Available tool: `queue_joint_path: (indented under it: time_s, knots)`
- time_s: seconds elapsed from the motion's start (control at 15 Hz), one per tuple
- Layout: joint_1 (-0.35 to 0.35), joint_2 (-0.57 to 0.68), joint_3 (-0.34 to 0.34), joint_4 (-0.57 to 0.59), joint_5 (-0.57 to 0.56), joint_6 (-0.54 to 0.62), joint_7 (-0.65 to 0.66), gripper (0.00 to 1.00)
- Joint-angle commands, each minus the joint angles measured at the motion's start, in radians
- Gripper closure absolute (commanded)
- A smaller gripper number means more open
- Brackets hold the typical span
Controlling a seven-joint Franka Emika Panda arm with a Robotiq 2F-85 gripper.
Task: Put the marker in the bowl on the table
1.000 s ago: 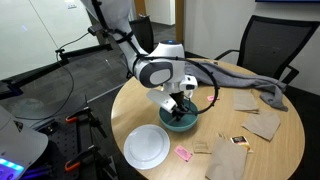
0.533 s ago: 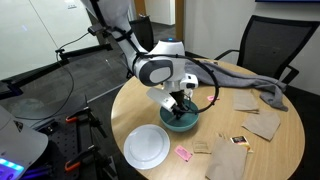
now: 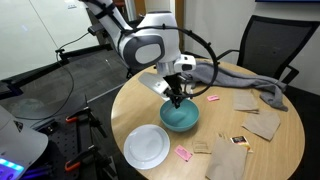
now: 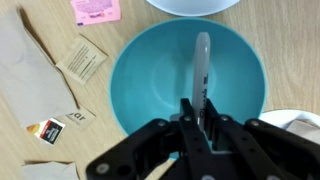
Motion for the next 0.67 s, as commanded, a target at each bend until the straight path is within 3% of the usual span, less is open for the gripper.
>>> queue_joint_path:
  time_s: [0.0,0.27,0.6]
  knots:
    - [0.020,-0.177,-0.008,-0.133,-0.059,-0.032,0.013,0.96]
    - [0.016,-0.293,0.040,-0.213,-0.093,-0.053,-0.050,0.96]
    - [0.005,-0.354,0.164,-0.262,0.013,-0.092,-0.249,0.96]
